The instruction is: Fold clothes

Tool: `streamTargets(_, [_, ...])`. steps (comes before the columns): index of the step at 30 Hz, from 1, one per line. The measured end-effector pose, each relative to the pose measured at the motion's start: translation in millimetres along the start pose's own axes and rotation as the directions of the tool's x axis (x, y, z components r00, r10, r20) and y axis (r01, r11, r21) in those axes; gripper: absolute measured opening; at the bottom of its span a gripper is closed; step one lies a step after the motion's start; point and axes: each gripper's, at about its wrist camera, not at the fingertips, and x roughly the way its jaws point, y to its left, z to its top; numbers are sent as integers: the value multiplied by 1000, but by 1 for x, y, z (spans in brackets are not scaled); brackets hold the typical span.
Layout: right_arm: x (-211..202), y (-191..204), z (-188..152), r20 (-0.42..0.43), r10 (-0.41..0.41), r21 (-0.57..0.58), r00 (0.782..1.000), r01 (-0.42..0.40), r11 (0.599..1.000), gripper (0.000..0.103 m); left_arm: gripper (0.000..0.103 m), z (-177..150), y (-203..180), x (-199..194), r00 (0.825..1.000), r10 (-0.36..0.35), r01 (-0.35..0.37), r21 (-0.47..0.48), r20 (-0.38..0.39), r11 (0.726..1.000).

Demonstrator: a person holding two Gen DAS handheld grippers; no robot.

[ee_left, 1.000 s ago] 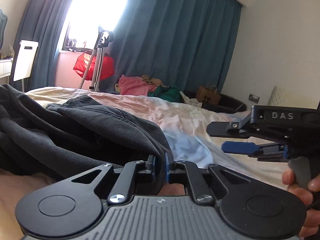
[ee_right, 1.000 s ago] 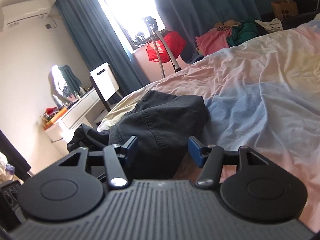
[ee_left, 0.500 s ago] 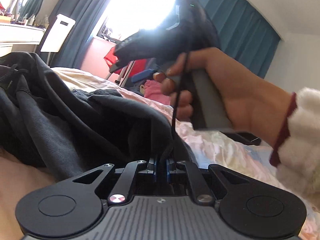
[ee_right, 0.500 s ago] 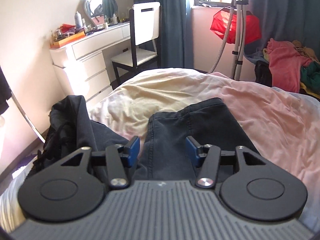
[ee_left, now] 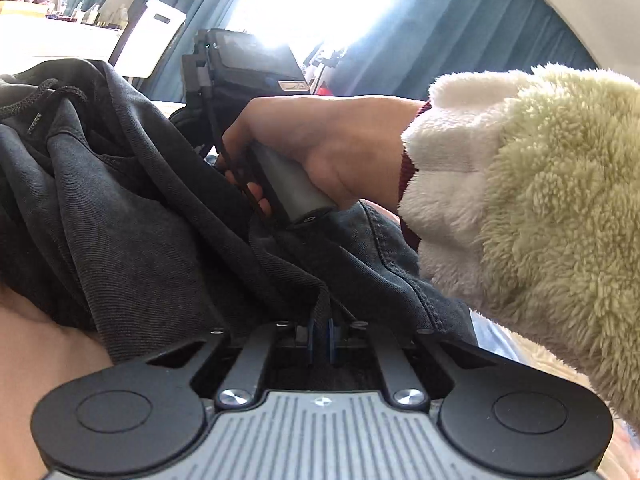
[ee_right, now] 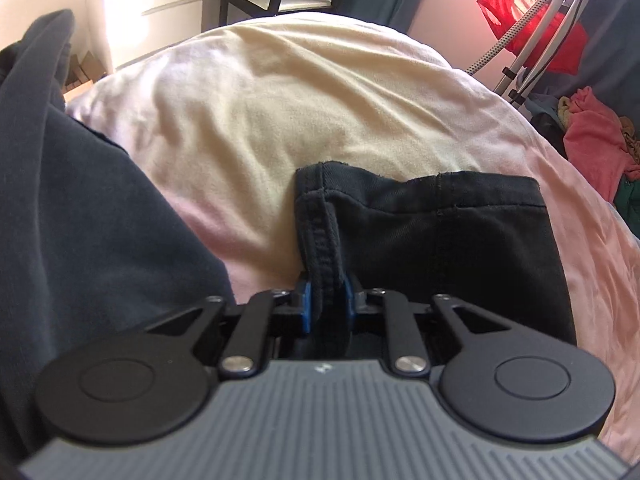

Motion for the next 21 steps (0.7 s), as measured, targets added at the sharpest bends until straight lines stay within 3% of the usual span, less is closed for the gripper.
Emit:
streamTargets(6, [-84, -45, -8, 139, -130, 148, 982, 110, 983, 14, 6, 2, -5, -13, 999, 9, -10, 47, 31, 999])
streamTargets(12, [-206, -120, -70, 243, -253, 375, 937, 150, 915, 10, 7, 3, -18, -45, 996, -38, 27, 127, 83, 991])
streamTargets(16, [-275, -163, -153, 285, -324, 560, 902, 117, 820, 10, 7, -2, -36, -65, 993, -82, 65, 183, 87, 981])
streamTargets(21, [-356, -214, -267, 310, -404, 761, 860, 30, 648, 9, 7, -6, -62, -81, 992, -97, 76, 241, 77, 967])
